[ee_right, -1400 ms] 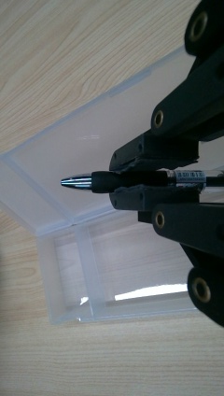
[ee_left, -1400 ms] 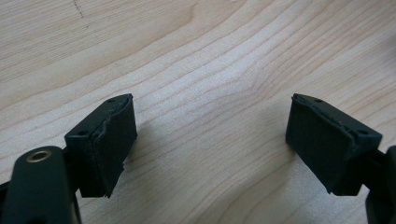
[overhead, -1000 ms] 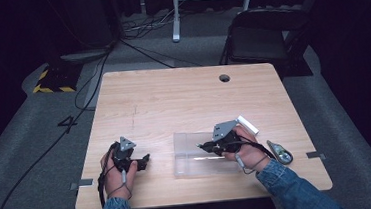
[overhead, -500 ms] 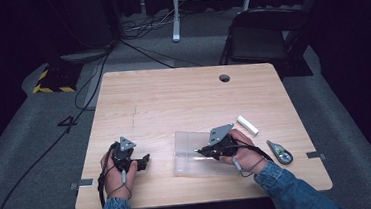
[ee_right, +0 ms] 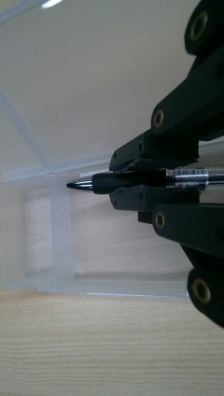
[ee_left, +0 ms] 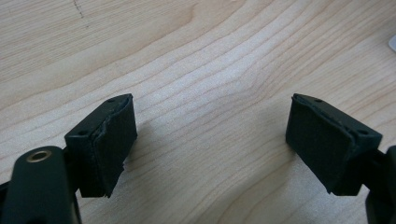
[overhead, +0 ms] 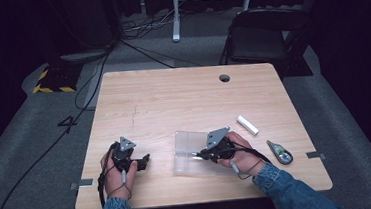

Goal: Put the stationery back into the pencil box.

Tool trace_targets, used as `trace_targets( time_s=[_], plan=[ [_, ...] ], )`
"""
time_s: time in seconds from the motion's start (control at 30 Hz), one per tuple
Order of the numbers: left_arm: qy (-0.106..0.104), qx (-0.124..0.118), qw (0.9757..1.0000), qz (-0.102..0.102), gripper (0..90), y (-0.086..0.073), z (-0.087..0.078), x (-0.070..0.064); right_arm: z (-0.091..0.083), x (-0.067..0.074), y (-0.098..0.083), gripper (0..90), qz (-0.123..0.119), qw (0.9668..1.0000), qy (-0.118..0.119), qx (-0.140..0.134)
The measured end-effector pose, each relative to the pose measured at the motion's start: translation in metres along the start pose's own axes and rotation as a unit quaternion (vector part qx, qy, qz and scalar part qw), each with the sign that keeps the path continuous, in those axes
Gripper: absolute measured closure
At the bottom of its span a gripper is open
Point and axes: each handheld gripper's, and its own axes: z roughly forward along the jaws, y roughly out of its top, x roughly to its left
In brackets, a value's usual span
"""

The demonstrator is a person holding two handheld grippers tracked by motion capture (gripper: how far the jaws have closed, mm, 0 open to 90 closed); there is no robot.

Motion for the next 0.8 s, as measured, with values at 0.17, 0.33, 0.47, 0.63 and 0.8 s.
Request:
trace_targets(
  time_s=[0.17, 0.33, 0.47, 0.63, 0.8],
  plan=[
    [0.000, 0.000, 1.0000, 0.000, 16.9, 0.0000, 0.0000, 0.0000, 0.0018, 0.0015, 0.0002, 80.6, -0.004, 1.0000, -0.002, 0.006],
    [0.000, 0.000, 1.0000, 0.000, 16.8, 0.0000, 0.0000, 0.0000, 0.0023, 0.0019, 0.0001, 80.5, -0.005, 1.0000, -0.003, 0.006],
    [0.000, 0.000, 1.0000, 0.000, 16.9, 0.0000, 0.0000, 0.0000, 0.0026, 0.0021, 0.0000, 77.7, -0.003, 1.0000, -0.003, 0.002],
    [0.000, 0.000, 1.0000, -0.001, 16.9, 0.0000, 0.0000, -0.0001, 0.0004, 0.0025, 0.0010, 72.9, -0.001, 0.9999, -0.006, -0.009],
    [-0.001, 0.000, 1.0000, -0.001, 16.9, 0.0000, 0.0001, -0.0002, -0.0038, 0.0013, 0.0014, 71.5, 0.003, 0.9998, -0.008, -0.016]
  ],
)
